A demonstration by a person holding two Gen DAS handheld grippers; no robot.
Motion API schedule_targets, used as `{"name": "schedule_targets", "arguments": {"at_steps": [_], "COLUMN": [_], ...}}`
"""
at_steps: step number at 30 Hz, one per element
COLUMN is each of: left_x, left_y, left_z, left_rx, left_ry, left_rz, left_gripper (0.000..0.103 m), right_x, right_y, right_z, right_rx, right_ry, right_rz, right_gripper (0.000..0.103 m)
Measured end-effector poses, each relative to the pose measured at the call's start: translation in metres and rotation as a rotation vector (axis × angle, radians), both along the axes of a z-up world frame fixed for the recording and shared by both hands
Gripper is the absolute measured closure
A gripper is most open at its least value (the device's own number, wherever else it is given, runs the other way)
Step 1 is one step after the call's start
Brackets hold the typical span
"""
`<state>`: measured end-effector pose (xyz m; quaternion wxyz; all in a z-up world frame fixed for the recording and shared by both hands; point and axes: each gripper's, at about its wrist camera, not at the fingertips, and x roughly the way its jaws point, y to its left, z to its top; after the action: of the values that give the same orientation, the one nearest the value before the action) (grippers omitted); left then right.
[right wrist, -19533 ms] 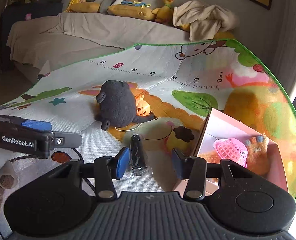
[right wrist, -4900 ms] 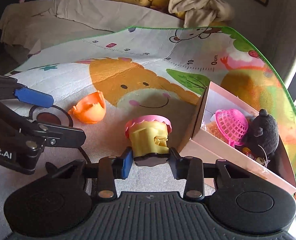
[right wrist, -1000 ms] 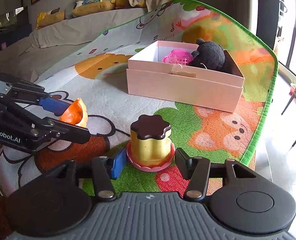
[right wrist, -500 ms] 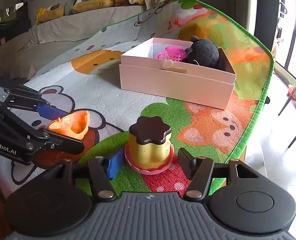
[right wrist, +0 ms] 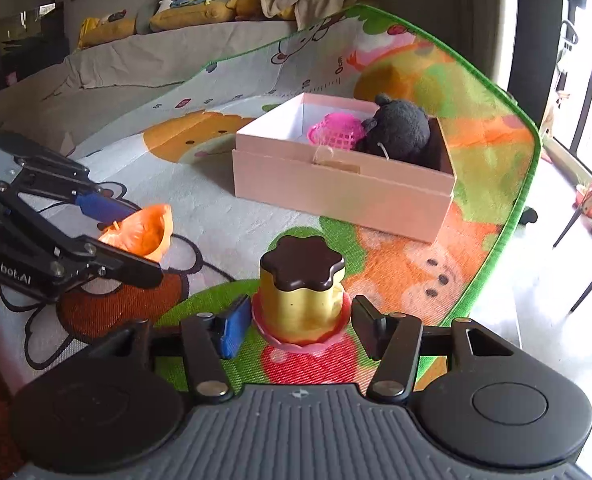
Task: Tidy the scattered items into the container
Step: 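Carry the pumpkin with the left tool while the right tool carries the pudding toward the box, then lower the pumpkin and pudding into the pink box and open both tools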
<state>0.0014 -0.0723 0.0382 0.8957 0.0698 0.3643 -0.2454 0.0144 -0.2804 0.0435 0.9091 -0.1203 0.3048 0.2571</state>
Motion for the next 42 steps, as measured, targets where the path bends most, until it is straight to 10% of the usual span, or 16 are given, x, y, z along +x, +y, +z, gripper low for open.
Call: {"name": "schedule_targets", "arguments": {"at_steps": [9, 21, 32, 42], "left_x": [0.104, 0.260, 0.267, 0.197], "left_y": [0.004, 0.002, 0.004, 0.044], "left_z": [0.055, 0.034, 0.024, 0.027], "left_rx": [-0.031, -0.070, -0.072, -0.150], "left_ry": [-0.162, -0.094, -0.096, -0.050], "left_rz": [-0.001, 0.111, 0.104, 0.146], "left_gripper": [0.048, 0.046, 0.027, 0.009], "right_x": [0.075, 0.165, 0.167, 0.201], "right_y": [0.008, 0.063, 0.061, -0.018], "right_z": [0.048, 0.038, 0.035, 0.041], "right_rx": [0.005, 0.051, 0.025, 0.071], "right_ry": [-0.129, -0.028, -0.044, 0.018], "right_rz": [-0.017, 0.060, 0.034, -0.233], "right_gripper": [0.048, 0.048, 0.047, 0.048]}}
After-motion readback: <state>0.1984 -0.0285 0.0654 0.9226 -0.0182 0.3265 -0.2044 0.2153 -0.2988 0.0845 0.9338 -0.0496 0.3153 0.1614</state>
